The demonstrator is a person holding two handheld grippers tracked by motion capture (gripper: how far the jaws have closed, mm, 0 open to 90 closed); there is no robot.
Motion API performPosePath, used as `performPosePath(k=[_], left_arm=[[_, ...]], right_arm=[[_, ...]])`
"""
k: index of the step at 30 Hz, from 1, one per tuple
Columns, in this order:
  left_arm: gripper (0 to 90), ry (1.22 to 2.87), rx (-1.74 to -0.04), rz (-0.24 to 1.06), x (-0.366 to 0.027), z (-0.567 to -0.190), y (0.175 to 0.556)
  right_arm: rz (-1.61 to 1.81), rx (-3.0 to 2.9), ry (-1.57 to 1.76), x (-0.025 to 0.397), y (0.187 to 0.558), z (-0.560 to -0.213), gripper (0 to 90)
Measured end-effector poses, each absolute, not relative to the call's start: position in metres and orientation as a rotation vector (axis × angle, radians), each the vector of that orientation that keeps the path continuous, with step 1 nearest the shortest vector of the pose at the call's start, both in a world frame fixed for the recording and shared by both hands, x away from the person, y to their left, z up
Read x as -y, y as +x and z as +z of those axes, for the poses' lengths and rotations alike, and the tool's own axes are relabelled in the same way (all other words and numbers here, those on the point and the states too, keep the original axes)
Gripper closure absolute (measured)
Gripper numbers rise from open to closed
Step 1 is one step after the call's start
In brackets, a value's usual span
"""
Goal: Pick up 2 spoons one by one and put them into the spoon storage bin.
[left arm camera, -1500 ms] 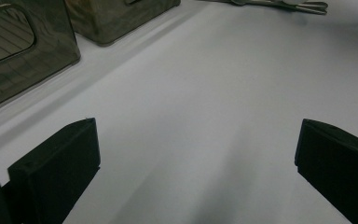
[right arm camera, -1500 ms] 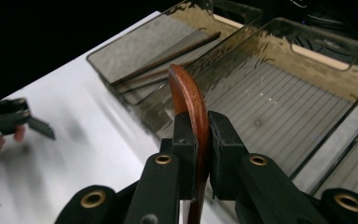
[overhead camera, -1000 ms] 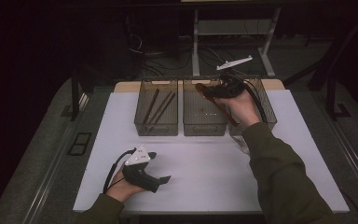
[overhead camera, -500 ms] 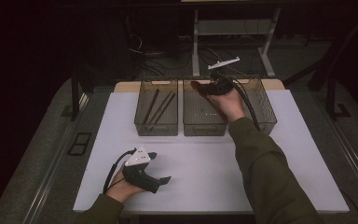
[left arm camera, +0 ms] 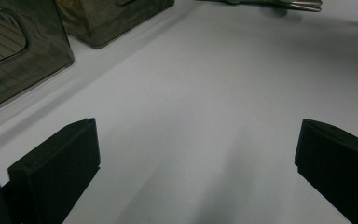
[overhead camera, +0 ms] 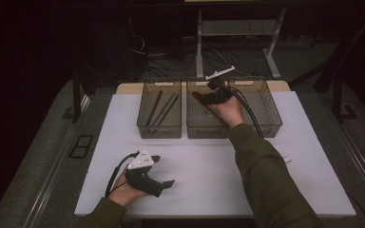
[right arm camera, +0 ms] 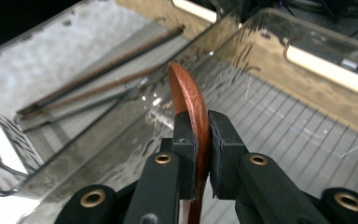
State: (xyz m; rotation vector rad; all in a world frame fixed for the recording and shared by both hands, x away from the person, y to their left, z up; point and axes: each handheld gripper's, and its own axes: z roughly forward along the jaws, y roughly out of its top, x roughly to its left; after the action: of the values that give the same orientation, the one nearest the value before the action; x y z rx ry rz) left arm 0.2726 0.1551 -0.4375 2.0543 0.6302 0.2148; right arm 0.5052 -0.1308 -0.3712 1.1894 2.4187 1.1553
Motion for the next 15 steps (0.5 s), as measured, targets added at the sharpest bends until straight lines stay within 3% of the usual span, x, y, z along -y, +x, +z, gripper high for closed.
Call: performPosePath(k=[9, 15], left_arm=[[0.0, 2.055, -0.627, 0.21, -0.155, -0.438, 0.272], [0.0, 2.054, -0.627, 0.209, -0.155, -0.438, 0.272]], right_arm=[[1.077, -2.463, 1.222, 0.122, 0.507, -0.384, 80.9], [1.077, -2.463, 1.223, 0.123, 0.506, -0.382, 69.6]])
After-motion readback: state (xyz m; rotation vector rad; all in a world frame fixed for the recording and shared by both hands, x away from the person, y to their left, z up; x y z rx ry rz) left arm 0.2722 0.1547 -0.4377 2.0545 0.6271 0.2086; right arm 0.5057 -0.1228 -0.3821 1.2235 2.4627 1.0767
